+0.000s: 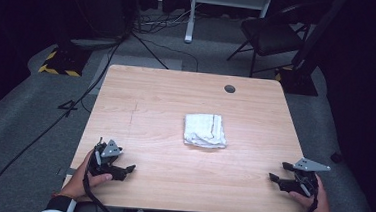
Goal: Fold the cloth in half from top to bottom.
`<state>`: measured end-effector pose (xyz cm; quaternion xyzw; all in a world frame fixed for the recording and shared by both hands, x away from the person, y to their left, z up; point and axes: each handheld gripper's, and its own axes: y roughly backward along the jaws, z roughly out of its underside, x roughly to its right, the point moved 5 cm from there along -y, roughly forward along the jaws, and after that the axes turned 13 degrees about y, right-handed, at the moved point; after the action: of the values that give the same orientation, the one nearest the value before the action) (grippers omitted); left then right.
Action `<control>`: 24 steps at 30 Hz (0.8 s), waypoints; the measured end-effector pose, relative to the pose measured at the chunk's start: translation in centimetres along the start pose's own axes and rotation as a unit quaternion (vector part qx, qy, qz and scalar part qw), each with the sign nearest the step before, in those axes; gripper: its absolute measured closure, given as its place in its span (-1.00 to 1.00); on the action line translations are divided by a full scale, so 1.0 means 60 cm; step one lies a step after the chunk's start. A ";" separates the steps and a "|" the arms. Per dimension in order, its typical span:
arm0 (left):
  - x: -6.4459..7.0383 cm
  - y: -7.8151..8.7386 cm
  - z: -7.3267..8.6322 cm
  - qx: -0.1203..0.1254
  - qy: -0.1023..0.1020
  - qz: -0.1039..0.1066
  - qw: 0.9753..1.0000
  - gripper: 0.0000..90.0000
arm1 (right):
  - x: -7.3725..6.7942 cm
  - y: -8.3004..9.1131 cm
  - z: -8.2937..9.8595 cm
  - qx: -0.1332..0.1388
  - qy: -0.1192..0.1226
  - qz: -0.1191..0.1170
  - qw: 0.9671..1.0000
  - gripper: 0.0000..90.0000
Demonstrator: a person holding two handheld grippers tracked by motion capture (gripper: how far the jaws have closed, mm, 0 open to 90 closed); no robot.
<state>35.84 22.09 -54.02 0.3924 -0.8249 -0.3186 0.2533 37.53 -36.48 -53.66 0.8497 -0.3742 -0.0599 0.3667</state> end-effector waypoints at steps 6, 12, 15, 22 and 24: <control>0.000 0.000 0.000 0.000 0.001 0.000 1.000 -0.65 | 0.002 -0.001 -0.001 0.000 -0.003 0.003 1.000 -0.49; 0.000 0.000 0.000 0.000 0.000 0.000 1.000 -0.65 | 0.002 -0.001 -0.001 -0.001 -0.003 0.004 1.000 -0.49; 0.000 0.000 0.000 0.000 0.001 0.000 1.000 -0.65 | 0.002 -0.002 -0.001 -0.001 -0.003 0.002 1.000 -0.50; 0.000 0.000 0.000 0.000 0.001 0.000 1.000 -0.65 | 0.002 -0.002 -0.001 -0.001 -0.003 0.002 1.000 -0.49; 0.000 0.000 0.000 0.000 0.001 0.000 1.000 -0.65 | 0.003 -0.001 0.000 -0.001 -0.003 0.002 1.000 -0.49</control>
<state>35.84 22.09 -54.02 0.3923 -0.8247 -0.3183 0.2541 37.70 -36.54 -53.67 0.8483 -0.3772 -0.0624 0.3664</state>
